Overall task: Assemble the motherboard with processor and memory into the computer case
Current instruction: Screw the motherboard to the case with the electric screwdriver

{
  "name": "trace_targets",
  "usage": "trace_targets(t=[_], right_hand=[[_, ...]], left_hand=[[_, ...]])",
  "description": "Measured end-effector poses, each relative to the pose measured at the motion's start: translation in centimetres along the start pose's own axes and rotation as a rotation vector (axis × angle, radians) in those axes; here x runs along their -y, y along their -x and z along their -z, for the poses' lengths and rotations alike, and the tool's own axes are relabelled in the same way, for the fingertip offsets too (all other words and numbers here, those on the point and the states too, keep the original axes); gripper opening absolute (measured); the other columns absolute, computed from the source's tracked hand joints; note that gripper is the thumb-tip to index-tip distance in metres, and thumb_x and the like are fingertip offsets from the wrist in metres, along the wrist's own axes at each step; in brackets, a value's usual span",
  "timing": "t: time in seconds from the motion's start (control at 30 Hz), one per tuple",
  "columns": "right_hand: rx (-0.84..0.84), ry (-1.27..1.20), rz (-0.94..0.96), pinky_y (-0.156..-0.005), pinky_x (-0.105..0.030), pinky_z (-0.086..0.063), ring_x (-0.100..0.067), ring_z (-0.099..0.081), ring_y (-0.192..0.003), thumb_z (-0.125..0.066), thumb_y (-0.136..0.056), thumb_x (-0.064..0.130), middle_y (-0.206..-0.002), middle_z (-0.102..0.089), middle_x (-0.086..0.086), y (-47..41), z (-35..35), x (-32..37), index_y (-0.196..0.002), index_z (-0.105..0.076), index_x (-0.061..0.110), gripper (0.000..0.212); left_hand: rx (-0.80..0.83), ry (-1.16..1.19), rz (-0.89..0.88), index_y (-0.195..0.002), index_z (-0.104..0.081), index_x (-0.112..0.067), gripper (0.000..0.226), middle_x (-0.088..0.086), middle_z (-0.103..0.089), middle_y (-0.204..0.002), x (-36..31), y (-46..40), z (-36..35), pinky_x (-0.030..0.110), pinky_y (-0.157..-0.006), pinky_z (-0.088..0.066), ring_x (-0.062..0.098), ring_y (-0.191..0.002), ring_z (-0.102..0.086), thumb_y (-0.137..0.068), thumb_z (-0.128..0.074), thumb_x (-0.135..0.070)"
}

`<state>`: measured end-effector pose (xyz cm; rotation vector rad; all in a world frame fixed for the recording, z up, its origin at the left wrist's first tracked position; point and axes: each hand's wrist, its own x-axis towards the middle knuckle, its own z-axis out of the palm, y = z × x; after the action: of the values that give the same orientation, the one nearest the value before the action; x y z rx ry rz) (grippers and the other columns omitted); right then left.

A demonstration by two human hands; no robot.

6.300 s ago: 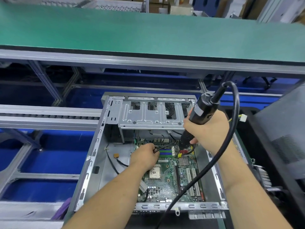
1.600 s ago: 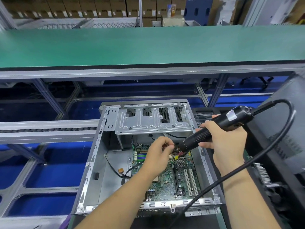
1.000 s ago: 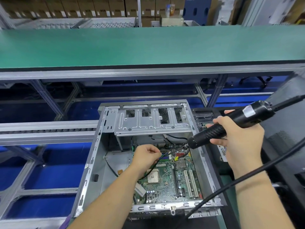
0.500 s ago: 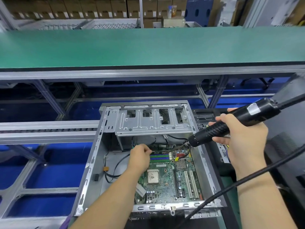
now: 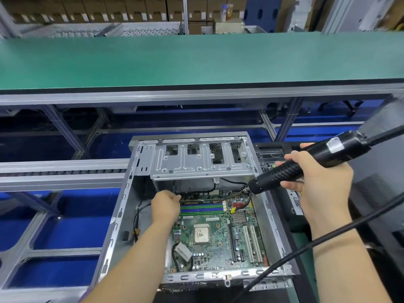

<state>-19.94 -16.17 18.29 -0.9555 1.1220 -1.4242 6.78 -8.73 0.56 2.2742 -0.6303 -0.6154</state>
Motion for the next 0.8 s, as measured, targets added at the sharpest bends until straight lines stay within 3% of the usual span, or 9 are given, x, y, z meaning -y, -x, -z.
trace_targets(t=[0.1, 0.2, 0.27, 0.43, 0.63, 0.8], right_hand=[[0.002, -0.006, -0.002, -0.041, -0.030, -0.053, -0.038, -0.076, -0.080, -0.075, -0.081, 0.003, -0.092, -0.073, -0.022, 0.0, 0.0, 0.0, -0.093, -0.067, 0.016, 0.020], [0.012, -0.007, 0.000, -0.042, -0.030, -0.053, -0.037, -0.076, -0.080, -0.075, -0.081, 0.003, -0.088, -0.073, -0.017, 0.0, 0.0, 0.1, -0.093, -0.067, 0.016, 0.020], [0.014, 0.001, 0.001, -0.042, -0.030, -0.053, -0.038, -0.076, -0.081, -0.075, -0.080, 0.003, -0.091, -0.072, -0.019, 0.0, 0.0, 0.1, -0.094, -0.066, 0.015, 0.020], [0.029, -0.010, 0.004, -0.041, -0.029, -0.053, -0.036, -0.076, -0.079, -0.075, -0.080, 0.002, -0.087, -0.073, -0.019, 0.3, -0.3, -0.1, -0.092, -0.065, 0.014, 0.020], [0.024, -0.019, -0.016, -0.040, -0.027, -0.051, -0.033, -0.077, -0.075, -0.077, -0.078, 0.000, -0.075, -0.071, -0.007, 0.5, -0.9, -0.6, -0.099, -0.064, 0.002, 0.025], [0.020, -0.010, -0.016, -0.039, -0.027, -0.052, -0.031, -0.077, -0.074, -0.076, -0.079, 0.000, -0.084, -0.072, -0.014, 0.5, -0.9, -0.5, -0.097, -0.065, 0.009, 0.024]], left_hand=[[0.080, 0.089, -0.167, -0.086, -0.071, -0.014, 0.008, -0.004, -0.069, -0.079, -1.7, 1.7, -0.7, 0.025, -0.062, -0.048, 0.009, -0.068, -0.061, -0.093, -0.067, -0.017], [0.347, 0.318, -0.093, -0.088, -0.075, -0.012, 0.007, -0.002, -0.072, -0.070, -2.2, 2.6, -1.8, 0.028, -0.067, -0.058, 0.011, -0.063, -0.064, -0.089, -0.070, -0.007], [0.424, 0.393, -0.029, -0.089, -0.075, -0.007, 0.007, 0.001, -0.071, -0.066, -1.8, 2.5, -2.0, 0.028, -0.067, -0.059, 0.013, -0.060, -0.062, -0.088, -0.071, -0.002], [0.484, 0.524, 0.144, -0.087, -0.074, -0.002, 0.006, 0.009, -0.072, -0.075, -1.3, 2.2, -2.0, 0.023, -0.063, -0.055, 0.014, -0.064, -0.064, -0.089, -0.068, 0.000], [0.556, 0.486, 0.072, -0.094, -0.071, 0.000, 0.008, 0.007, -0.071, -0.075, -1.7, 2.7, -2.2, 0.022, -0.063, -0.054, 0.013, -0.066, -0.064, -0.094, -0.064, -0.004], [0.543, 0.450, 0.040, -0.095, -0.070, 0.000, 0.008, 0.008, -0.074, -0.079, -1.6, 2.7, -2.3, 0.022, -0.063, -0.054, 0.013, -0.067, -0.065, -0.094, -0.063, -0.001]])
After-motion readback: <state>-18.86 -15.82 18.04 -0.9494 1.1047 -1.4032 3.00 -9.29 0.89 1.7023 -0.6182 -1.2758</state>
